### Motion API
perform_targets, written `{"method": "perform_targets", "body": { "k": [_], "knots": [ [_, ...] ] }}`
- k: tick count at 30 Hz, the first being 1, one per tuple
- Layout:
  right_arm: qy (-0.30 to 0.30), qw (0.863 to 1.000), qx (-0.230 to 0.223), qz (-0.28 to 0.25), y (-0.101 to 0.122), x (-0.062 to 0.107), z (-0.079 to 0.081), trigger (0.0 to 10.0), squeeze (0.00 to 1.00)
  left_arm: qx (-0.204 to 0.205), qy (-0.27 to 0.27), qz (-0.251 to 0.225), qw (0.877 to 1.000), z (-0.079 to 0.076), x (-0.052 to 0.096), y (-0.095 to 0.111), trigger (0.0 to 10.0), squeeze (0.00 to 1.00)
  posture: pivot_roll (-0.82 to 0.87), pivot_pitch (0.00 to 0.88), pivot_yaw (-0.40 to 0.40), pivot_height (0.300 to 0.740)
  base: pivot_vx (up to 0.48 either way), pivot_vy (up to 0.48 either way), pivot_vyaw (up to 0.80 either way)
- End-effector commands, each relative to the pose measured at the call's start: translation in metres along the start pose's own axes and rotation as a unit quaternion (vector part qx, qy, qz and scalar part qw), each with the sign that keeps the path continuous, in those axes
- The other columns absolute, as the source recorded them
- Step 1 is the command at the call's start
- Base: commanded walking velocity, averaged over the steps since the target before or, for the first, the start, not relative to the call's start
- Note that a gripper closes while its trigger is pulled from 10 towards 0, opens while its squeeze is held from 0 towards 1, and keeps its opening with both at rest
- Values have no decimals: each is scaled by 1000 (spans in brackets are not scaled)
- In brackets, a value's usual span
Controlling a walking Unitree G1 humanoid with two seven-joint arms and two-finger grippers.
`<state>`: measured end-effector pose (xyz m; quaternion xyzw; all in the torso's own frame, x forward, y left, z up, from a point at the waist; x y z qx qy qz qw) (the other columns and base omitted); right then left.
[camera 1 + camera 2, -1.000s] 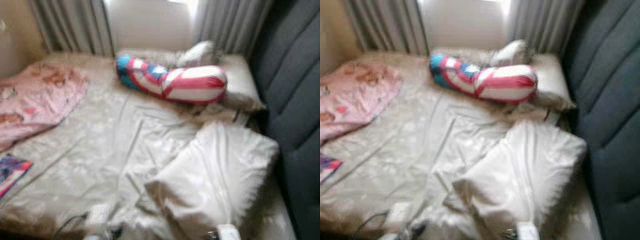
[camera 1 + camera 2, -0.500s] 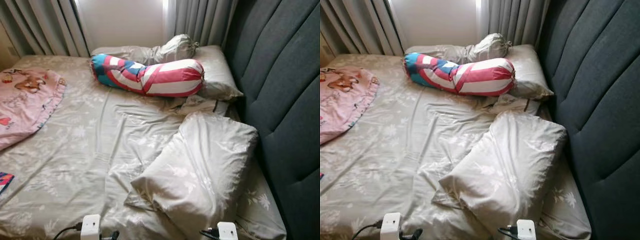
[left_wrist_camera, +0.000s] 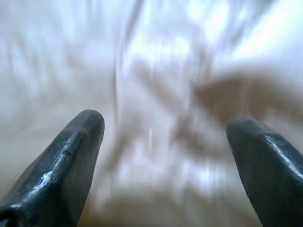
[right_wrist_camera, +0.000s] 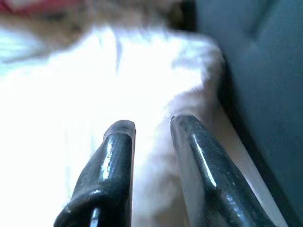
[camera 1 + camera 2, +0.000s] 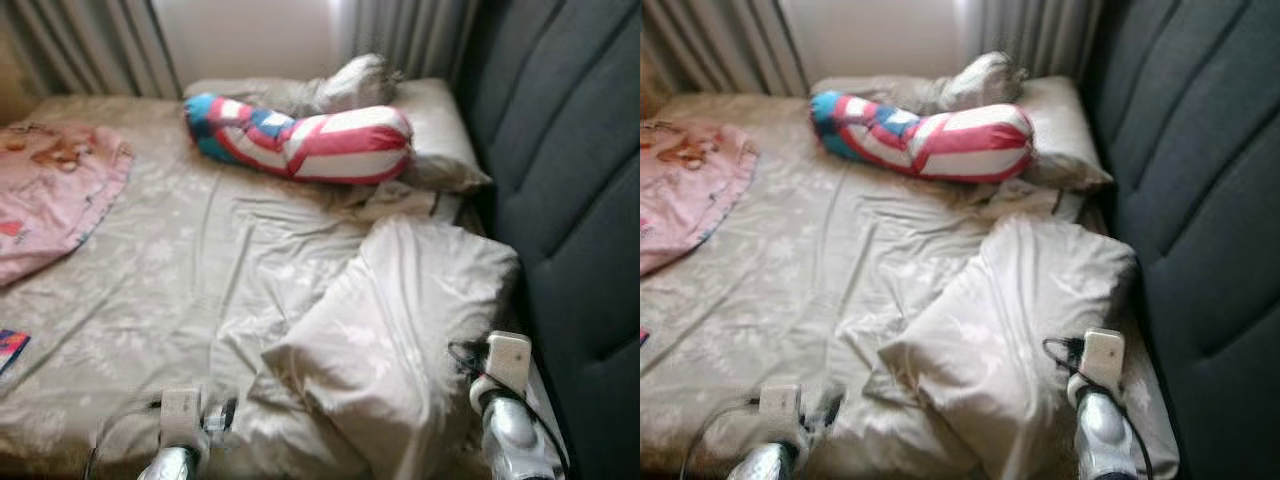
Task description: Clean up the room
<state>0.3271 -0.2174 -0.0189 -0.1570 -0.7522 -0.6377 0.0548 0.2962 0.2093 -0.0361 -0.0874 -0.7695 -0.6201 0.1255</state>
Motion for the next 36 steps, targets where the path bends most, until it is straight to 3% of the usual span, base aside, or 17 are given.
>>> {"method": "perform_targets", "body": {
  "k": [1, 3, 10, 15, 21, 24, 36],
  "knots": [
    [7, 1000, -10, 22, -21, 13, 7, 10000, 0, -17, -20, -43, 999, -11, -6, 22, 10000, 0, -35, 61, -58, 740, 0, 0, 0],
    [-1, 1000, -13, -24, -9, 19, 2, 10000, 0, -22, -36, -92, 995, -20, 0, 41, 10000, 0, -55, 43, -60, 740, 0, 0, 0],
    [7, 998, -18, -54, -8, 34, 4, 10000, 0, -33, -71, -146, 986, -32, 15, 61, 10000, 0, -43, 21, -67, 740, 0, 0, 0],
    [-1, 998, -28, -54, -11, 37, 3, 10000, 0, -33, -77, -152, 985, -31, 24, 64, 10000, 0, -37, 9, -60, 740, 0, 0, 0],
    [21, 999, -19, -31, -11, 32, 22, 10000, 0, -26, -77, -141, 987, -36, 22, 66, 10000, 0, -40, 0, -55, 740, 0, 0, 0],
    [26, 999, -21, -27, -13, 35, 26, 10000, 0, -24, -79, -139, 987, -38, 21, 67, 10000, 0, -38, 0, -49, 720, 0, 0, 0],
    [24, 999, -21, -33, -13, 38, 28, 10000, 0, -19, -80, -133, 988, -40, 21, 71, 10000, 0, -41, 23, -52, 701, 0, 0, 0]
  ]
}}
Point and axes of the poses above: a point about 5 cm out from each wrist's last joint towards the gripper, its own x axis pointing back from the gripper into the wrist, its own y axis along the axis of the wrist's last joint, z = x × y, the point moved 6 cm from there along -x, pointing out of the wrist towards the gripper, and after that the axes turned 12 degrees about x, right-handed, at the moved point
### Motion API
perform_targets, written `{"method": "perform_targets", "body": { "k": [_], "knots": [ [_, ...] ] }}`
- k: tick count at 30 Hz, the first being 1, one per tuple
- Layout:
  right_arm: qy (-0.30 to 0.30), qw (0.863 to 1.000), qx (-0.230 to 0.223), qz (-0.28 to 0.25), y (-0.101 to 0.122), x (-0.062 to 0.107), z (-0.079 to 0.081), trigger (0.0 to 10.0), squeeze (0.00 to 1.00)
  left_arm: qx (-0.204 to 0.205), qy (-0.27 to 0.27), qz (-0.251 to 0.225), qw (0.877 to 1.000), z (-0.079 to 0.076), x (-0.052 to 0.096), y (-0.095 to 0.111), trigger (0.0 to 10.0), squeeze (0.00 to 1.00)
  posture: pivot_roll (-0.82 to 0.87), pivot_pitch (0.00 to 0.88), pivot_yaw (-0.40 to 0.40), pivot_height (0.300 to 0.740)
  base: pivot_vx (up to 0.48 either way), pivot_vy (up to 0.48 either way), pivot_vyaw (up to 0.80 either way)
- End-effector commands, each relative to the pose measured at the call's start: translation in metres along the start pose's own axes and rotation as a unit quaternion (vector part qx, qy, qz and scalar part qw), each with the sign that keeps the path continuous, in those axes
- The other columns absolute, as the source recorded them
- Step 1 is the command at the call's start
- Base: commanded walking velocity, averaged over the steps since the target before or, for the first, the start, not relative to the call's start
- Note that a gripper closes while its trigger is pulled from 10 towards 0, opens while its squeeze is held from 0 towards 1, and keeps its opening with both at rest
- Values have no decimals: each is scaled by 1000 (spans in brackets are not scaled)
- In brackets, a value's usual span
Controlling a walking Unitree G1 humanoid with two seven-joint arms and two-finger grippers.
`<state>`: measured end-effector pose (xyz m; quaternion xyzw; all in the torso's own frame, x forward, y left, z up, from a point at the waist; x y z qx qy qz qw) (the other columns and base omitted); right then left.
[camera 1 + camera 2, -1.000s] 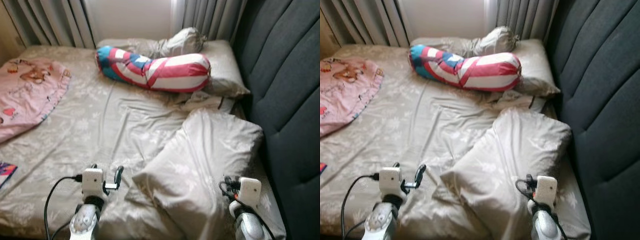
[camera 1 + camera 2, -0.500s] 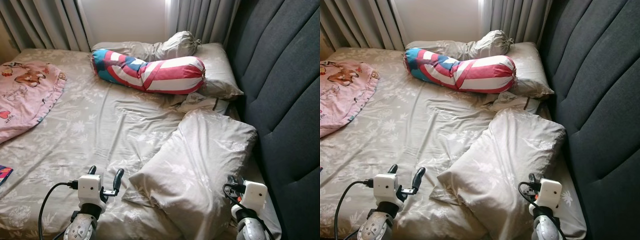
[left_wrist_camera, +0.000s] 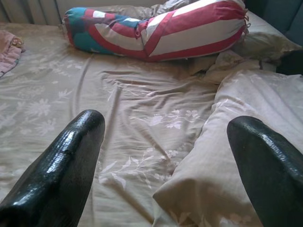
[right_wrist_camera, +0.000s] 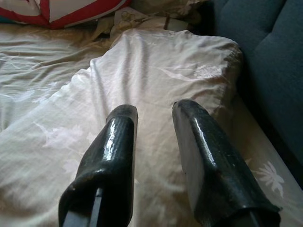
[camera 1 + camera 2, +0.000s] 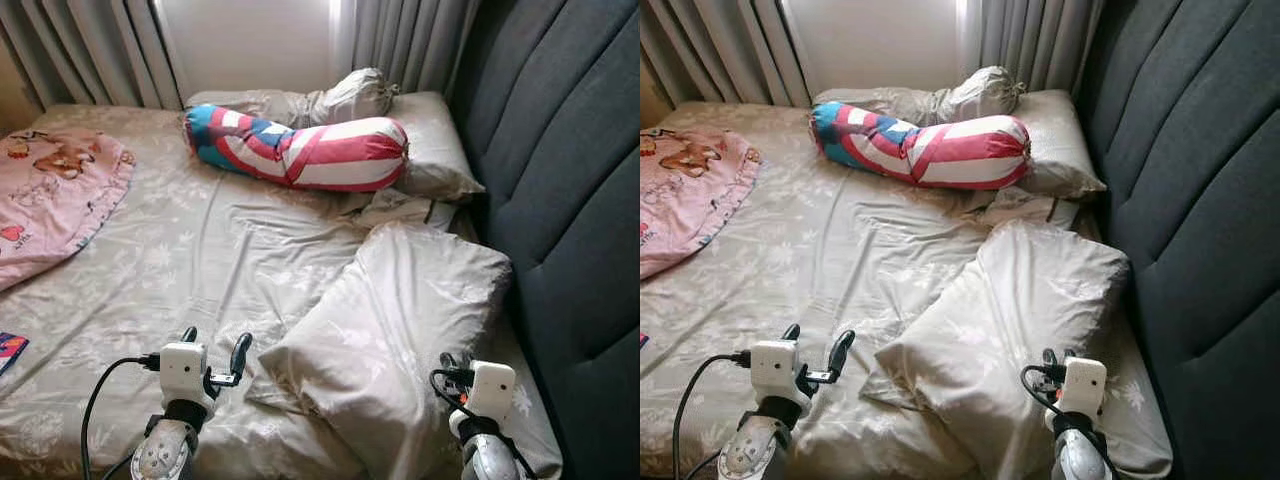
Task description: Clean up the room
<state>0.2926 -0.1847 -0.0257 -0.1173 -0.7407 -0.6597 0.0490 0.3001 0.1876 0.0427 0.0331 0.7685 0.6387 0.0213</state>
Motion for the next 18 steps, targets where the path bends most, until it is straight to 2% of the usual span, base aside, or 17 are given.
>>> {"method": "perform_targets", "body": {
  "k": [1, 4, 8, 18],
  "knots": [
    [-2, 1000, 2, 1, -1, 1, -1, 10000, 0, 5, -2, 2, 1000, -3, 0, 1, 10000, 0, -40, 31, -54, 701, 0, 0, 0],
    [2, 1000, 5, 24, -6, -1, 1, 10000, 0, 8, -4, 7, 1000, -6, 1, -1, 10000, 0, -38, 42, -56, 701, 0, 0, 0],
    [6, 1000, 6, 12, -1, -1, 4, 10000, 0, 9, 0, 9, 1000, -5, 1, 0, 10000, 0, -37, 53, -56, 677, 0, 0, 0],
    [4, 1000, 4, 1, 3, -1, 3, 10000, 0, 11, -1, 9, 1000, -6, -1, 3, 10000, 0, -37, 59, -54, 677, 0, 0, 0]
  ]
}}
Point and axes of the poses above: a point about 5 cm out from each wrist's last joint towards the gripper, its own x axis pointing back from the gripper into the wrist, its own y axis along the axis of the wrist's last joint, z = x × y, the point moved 6 cm from there along -x, pointing out of the wrist towards the gripper, and after that the axes turned 12 degrees about x, right-handed, at the moved point
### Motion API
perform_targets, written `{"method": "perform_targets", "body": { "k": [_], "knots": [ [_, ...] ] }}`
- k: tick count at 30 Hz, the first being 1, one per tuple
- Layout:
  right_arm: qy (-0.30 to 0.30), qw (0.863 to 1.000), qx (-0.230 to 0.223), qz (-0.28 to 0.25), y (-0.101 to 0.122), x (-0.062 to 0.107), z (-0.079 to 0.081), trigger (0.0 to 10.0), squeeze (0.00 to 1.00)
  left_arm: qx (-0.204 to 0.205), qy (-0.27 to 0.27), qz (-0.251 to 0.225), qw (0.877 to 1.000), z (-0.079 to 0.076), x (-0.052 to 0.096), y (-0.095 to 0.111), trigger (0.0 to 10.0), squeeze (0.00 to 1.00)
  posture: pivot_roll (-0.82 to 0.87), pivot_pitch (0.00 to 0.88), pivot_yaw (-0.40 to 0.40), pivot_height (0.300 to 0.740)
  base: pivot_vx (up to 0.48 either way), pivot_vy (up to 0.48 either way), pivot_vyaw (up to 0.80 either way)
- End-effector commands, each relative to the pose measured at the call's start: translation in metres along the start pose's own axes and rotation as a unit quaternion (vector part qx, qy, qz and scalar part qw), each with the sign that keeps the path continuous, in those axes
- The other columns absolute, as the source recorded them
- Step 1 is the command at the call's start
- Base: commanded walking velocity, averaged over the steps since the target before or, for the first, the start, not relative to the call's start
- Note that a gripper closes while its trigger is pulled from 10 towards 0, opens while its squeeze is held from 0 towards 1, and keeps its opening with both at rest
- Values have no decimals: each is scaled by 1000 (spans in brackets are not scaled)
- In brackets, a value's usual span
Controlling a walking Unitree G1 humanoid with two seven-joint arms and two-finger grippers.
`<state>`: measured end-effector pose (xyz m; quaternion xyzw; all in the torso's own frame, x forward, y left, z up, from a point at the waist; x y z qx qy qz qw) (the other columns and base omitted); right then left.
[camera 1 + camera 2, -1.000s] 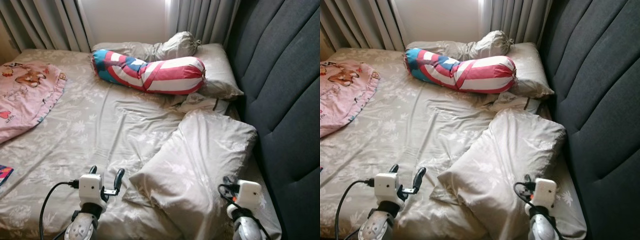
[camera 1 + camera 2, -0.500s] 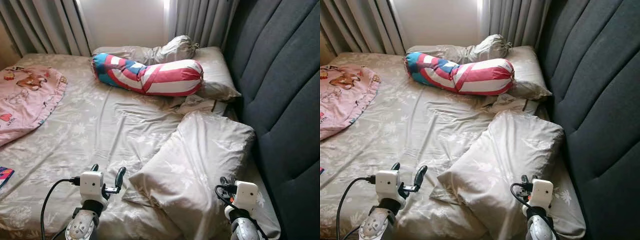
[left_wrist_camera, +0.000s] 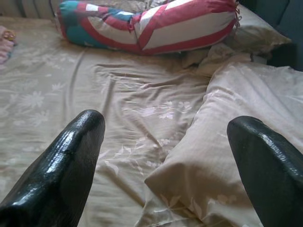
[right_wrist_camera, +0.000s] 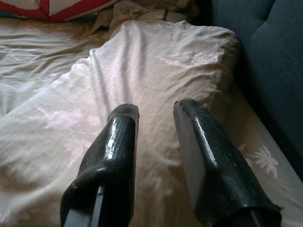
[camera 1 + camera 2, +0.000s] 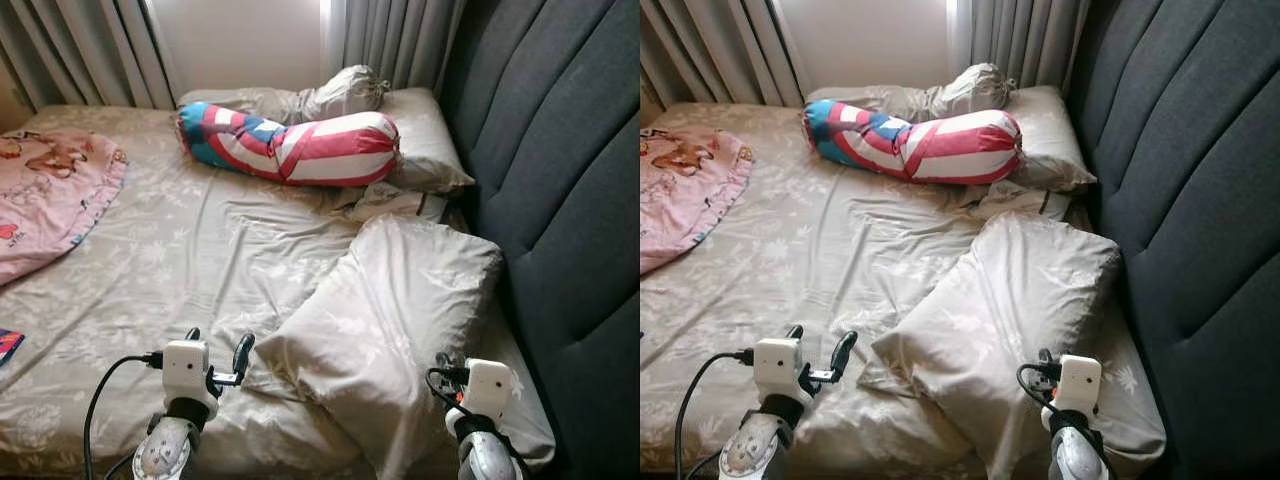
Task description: Clean up the room
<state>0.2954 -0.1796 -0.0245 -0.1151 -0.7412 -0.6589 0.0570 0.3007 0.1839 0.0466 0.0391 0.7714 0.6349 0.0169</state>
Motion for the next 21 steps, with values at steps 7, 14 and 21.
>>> {"method": "perform_targets", "body": {
  "k": [7, 14, 21],
  "knots": [
    [0, 1000, 6, 13, -3, 0, -1, 10000, 0, 13, -2, 2, 1000, -3, -1, 1, 10000, 0, -35, 62, -54, 677, 0, 0, 0],
    [-1, 1000, 3, 10, -3, 0, -1, 10000, 0, 12, 0, 9, 1000, -3, -1, -1, 10000, 0, -35, 63, -54, 652, 0, 0, 0],
    [0, 1000, 6, 10, -3, 0, -1, 10000, 0, 8, 3, 15, 1000, -2, -1, -3, 10000, 0, -37, 66, -57, 652, 0, 0, 0]
  ]
}}
Point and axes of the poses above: a point about 5 cm out from each wrist's last joint towards the gripper, its own x axis pointing back from the gripper into the wrist, its own y axis along the axis of the wrist's last joint, z = x × y, the point moved 6 cm from there along -x, pointing out of the wrist towards the gripper, and after that the axes turned 12 degrees about x, right-handed, at the moved point
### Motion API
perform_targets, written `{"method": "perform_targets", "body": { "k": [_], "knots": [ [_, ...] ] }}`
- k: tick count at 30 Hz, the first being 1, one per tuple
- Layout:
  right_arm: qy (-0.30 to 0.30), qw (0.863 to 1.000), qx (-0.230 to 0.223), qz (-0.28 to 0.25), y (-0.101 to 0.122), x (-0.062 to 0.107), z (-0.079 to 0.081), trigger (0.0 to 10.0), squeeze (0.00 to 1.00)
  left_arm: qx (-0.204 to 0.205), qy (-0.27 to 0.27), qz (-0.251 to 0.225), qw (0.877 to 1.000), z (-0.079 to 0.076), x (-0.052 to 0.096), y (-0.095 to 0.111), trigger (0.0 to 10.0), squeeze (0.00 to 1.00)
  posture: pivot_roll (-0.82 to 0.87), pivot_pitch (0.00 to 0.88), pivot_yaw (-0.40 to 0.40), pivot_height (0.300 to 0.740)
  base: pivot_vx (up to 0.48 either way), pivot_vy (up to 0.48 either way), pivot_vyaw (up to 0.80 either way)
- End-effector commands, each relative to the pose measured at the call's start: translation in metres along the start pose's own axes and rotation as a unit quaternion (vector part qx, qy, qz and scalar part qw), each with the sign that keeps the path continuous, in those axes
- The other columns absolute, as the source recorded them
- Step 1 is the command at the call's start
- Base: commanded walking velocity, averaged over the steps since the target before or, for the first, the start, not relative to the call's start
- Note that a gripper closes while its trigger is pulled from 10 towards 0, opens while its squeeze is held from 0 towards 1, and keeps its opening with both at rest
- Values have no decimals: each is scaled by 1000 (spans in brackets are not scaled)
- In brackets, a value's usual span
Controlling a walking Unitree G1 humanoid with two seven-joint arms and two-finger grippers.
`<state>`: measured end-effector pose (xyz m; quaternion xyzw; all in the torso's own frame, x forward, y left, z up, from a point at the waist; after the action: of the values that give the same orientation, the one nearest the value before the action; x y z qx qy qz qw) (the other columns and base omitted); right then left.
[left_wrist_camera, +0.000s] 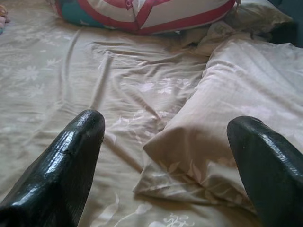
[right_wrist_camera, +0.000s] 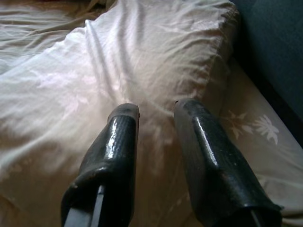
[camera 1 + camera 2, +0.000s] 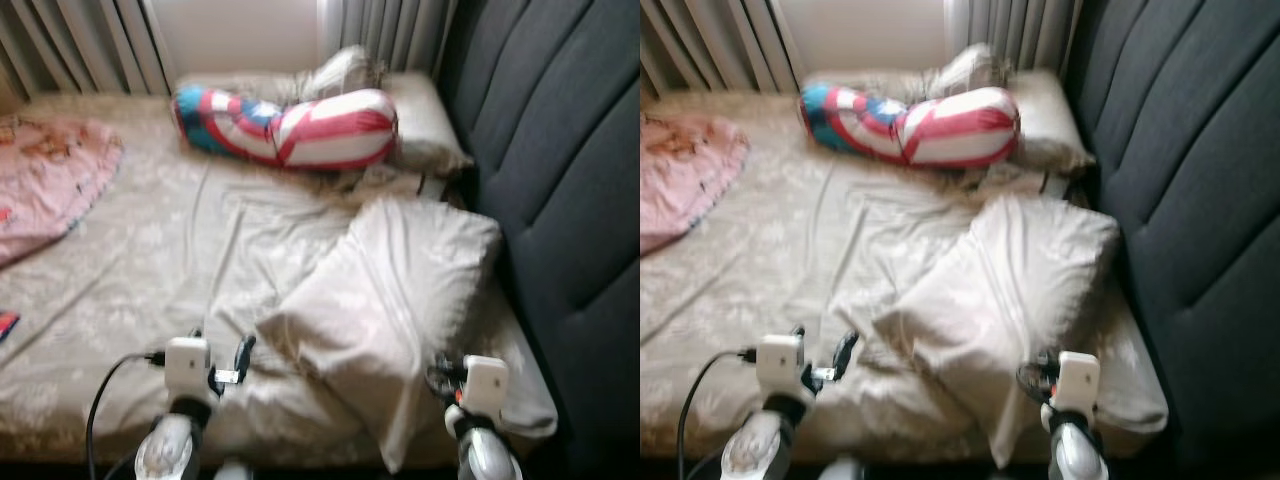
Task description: Clean up the room
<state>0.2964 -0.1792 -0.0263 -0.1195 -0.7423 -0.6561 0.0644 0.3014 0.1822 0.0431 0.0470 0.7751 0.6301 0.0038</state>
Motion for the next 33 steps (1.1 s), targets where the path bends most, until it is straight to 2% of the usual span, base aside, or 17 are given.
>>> {"method": "perform_targets", "body": {
  "k": [1, 19, 24, 27, 28, 33],
  "knots": [
    [-1, 1000, 2, 3, -2, 1, -2, 10000, 0, 2, -1, 1, 1000, -1, -1, 1, 10000, 0, -37, 67, -57, 652, 0, 0, 0],
    [2, 1000, 3, 7, -3, 1, 1, 10000, 0, 6, -3, 10, 1000, -3, -2, -2, 10000, 0, -36, 70, -54, 652, 0, 0, 0],
    [2, 1000, 1, 24, -8, -1, 2, 10000, 0, 6, -3, 10, 1000, -4, -2, -2, 10000, 0, -36, 69, -53, 652, 0, 0, 0],
    [-2, 1000, 3, 27, -8, -2, 1, 10000, 0, 6, -4, 11, 1000, -4, -3, -3, 10000, 0, -36, 68, -53, 632, 0, 0, 0],
    [-3, 1000, 2, 12, -4, -1, 0, 10000, 0, 7, -4, 11, 1000, -4, -3, -3, 10000, 0, -34, 68, -53, 624, 0, 0, 0],
    [-1, 1000, 0, 8, -3, 0, 1, 10000, 0, 7, -4, 11, 1000, -4, -3, -3, 10000, 0, -35, 68, -53, 624, 0, 0, 0]
  ]
}}
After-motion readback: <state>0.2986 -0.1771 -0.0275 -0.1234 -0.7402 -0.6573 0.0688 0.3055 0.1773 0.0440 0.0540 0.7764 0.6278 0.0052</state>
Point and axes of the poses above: a point about 5 cm out from each wrist's last joint towards the gripper, its own x axis pointing back from the gripper into the wrist, its own y axis along the axis of the wrist's last joint, z = x × y, the point moved 6 cm from there along -x, pointing out of the wrist towards the gripper, and after that the axes turned 12 degrees about x, right-handed, at the moved point
